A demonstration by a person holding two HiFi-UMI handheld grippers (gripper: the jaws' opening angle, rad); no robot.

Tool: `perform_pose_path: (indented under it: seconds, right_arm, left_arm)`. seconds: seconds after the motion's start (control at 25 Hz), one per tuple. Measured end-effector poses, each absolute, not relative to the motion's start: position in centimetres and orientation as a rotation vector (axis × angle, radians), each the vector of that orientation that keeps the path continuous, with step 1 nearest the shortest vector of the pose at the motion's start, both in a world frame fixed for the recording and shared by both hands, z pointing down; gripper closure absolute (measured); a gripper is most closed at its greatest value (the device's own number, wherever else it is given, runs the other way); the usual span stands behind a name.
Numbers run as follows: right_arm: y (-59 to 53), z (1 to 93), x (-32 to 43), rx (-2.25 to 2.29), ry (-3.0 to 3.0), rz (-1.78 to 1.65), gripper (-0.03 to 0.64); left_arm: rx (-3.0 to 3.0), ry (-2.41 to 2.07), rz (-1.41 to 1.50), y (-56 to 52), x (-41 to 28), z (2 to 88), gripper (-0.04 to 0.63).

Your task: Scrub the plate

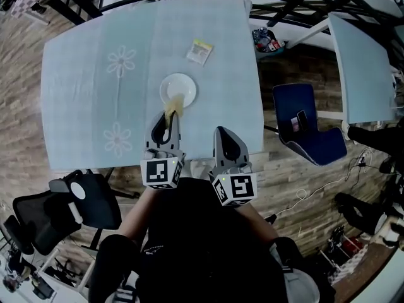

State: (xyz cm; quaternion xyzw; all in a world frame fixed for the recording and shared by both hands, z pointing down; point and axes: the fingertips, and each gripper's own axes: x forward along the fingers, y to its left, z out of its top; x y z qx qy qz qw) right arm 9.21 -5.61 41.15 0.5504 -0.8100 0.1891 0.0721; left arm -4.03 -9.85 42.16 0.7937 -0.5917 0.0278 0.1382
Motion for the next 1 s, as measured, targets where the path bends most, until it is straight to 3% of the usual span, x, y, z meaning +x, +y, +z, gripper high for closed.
perform_pose_path:
  seconds: [1.0]
  right_arm:
    - [-12.4,44.5,7.4,1.623,-2.341,0.628,0.607]
  left_arm:
    - [2.085,-1.563,0.293,-21.2,-4.1,56.0,0.526]
